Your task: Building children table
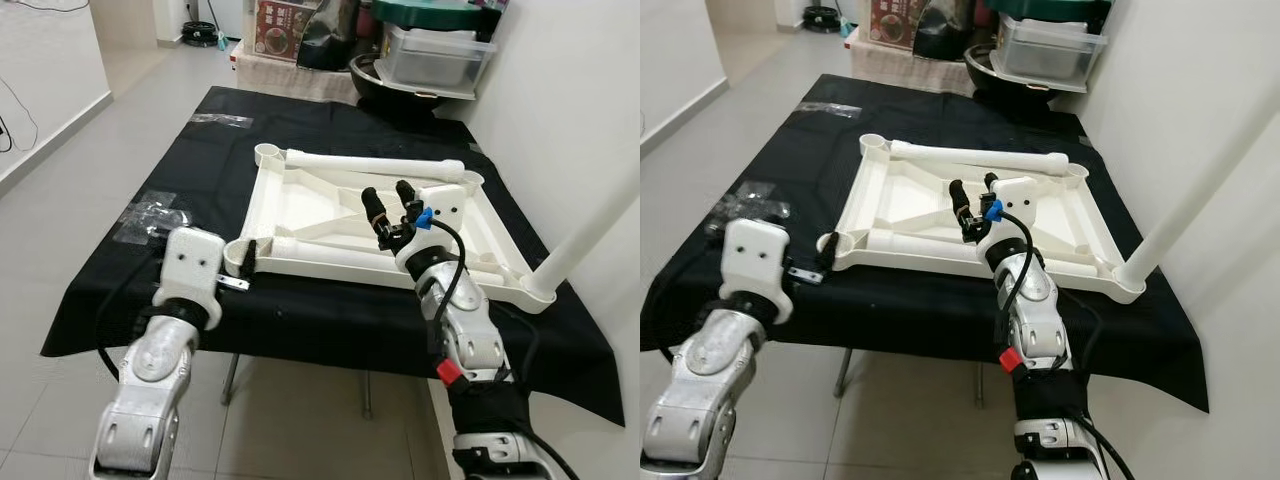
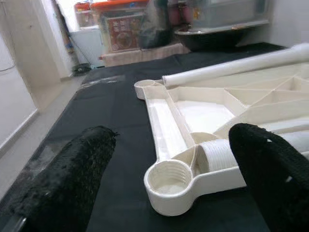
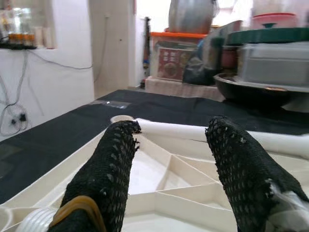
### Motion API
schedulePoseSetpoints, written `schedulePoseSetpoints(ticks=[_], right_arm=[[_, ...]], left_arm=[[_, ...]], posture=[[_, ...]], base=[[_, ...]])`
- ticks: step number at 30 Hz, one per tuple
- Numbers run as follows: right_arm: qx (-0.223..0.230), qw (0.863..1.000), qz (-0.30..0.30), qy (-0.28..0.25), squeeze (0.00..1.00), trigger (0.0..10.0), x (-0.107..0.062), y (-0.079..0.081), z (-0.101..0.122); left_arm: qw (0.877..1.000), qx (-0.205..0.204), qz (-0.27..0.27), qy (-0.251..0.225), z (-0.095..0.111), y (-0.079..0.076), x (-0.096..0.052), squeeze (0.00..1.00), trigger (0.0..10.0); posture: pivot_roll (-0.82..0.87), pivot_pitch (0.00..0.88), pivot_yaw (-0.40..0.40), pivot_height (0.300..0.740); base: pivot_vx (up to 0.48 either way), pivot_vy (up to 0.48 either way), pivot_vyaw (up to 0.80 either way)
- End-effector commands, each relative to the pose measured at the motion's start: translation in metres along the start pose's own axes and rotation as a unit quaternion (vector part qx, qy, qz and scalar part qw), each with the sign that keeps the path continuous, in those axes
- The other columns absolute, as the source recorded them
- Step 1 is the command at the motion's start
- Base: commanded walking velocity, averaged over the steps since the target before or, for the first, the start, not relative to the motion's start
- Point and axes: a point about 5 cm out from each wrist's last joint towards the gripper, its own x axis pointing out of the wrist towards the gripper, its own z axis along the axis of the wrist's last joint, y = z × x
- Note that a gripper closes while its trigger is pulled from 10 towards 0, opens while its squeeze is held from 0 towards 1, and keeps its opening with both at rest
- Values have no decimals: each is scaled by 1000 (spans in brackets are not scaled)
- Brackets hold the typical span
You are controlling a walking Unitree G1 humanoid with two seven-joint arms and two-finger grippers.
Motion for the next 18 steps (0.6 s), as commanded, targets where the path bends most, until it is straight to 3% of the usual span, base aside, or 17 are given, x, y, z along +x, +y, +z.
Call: schedulePoseSetpoints(ticks=[1,2,4,7,9,11,14,18], right_arm=[[-2,1000,-9,9,0,10000,-5,0,-3],[-2,1000,-9,9,0,10000,-5,0,-3],[2,1000,-15,8,0,10000,-7,1,-3],[7,1000,-18,9,0,10000,-8,3,-4],[8,1000,-20,10,0,10000,-9,4,-4],[9,1000,-20,10,0,10000,-9,4,-4],[17,1000,-20,3,0,10000,-10,8,-1],[24,999,-20,-9,0,10000,-13,11,3]], left_arm=[[1000,-3,-6,22,-5,3,4,0,10000],[1000,-3,-6,22,-5,3,4,0,10000],[997,-47,-23,59,-12,9,12,0,10000],[992,-80,-45,89,-17,13,19,0,10000],[989,-89,-58,102,-19,14,22,0,10000],[989,-90,-60,104,-19,14,22,0,10000],[985,-103,-83,115,-22,26,38,0,10000],[987,-124,-61,85,-14,27,41,0,10000]], posture=[[108,98,-108,740],[108,98,-108,740],[118,102,-99,740],[119,100,-95,740],[119,100,-95,740],[119,100,-95,740],[116,101,-81,740],[115,95,-79,740]], base=[[0,0,0],[0,0,0],[0,0,0],[0,0,0],[0,0,0],[0,0,0],[0,0,0],[0,0,0]])
